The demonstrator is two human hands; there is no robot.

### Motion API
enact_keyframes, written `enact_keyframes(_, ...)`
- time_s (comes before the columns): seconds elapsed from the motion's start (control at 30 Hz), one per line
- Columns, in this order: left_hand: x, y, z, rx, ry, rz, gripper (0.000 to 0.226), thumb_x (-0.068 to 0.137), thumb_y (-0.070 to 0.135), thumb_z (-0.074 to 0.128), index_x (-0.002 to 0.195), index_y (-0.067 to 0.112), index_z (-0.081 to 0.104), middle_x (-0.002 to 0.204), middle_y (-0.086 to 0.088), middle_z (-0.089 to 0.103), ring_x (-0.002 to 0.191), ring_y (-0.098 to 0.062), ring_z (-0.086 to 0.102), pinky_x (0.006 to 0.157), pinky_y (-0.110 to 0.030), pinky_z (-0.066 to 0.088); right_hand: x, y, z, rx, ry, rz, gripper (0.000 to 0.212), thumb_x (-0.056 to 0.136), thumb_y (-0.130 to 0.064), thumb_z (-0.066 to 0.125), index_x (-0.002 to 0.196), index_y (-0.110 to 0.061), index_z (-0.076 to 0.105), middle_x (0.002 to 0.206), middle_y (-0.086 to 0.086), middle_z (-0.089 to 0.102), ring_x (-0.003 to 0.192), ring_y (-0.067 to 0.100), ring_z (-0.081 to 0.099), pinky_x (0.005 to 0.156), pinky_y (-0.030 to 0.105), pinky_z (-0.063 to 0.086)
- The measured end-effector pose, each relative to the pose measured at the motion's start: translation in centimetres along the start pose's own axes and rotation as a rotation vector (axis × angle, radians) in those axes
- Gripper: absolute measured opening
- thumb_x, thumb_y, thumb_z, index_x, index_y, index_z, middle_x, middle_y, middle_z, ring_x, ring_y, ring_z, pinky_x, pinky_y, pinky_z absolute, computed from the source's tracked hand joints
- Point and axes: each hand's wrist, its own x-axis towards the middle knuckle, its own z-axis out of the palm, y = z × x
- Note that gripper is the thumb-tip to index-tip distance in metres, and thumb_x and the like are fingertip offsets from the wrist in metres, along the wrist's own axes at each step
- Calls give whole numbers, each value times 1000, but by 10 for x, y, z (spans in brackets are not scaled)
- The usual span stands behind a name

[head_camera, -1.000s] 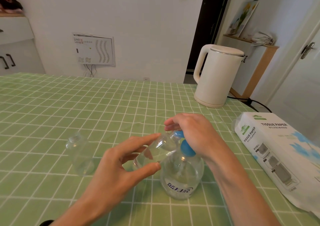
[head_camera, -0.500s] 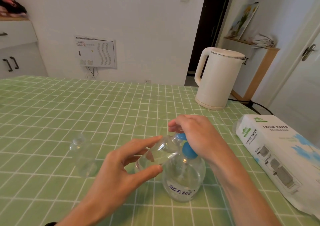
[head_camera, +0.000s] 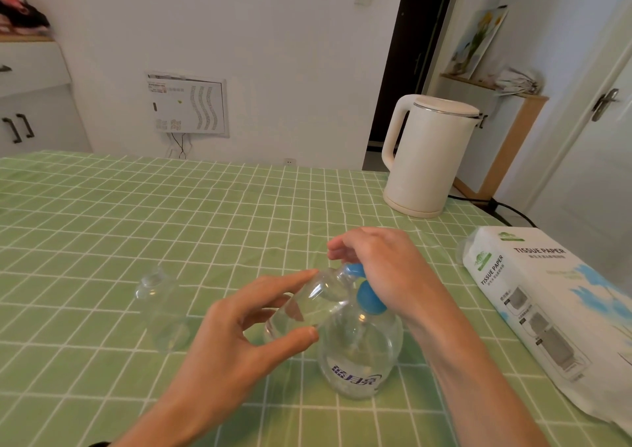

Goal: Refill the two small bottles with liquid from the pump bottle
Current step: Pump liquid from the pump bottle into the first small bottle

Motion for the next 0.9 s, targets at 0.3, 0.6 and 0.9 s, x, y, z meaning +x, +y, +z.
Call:
enact_keyframes(0.3,1,-3,0,19,-6,-11,55,74,47,82,128,51,69,120,10,77,110,-22,74,101,-46,57,3,3,2,-10,-44,36,30,99,-20,54,94,-23,83,99,-11,81,103,5,71,92,27,51)
enact_keyframes(0.6,0,-2,1,16,2,-3,56,74,47,82,127,56,67,123,16,76,112,-17,74,101,-45,56,2,3,0,6,2,-14,31,101,-26,53,90,-25,82,98,-12,80,103,5,71,96,30,52)
enact_keyframes(0.9,1,-3,-1,28,-12,-17,56,76,46,82,130,51,68,122,13,76,111,-22,73,101,-46,56,1,5,3,0,-39,27,29,99,-21,54,91,-24,82,97,-12,81,100,3,71,90,27,51)
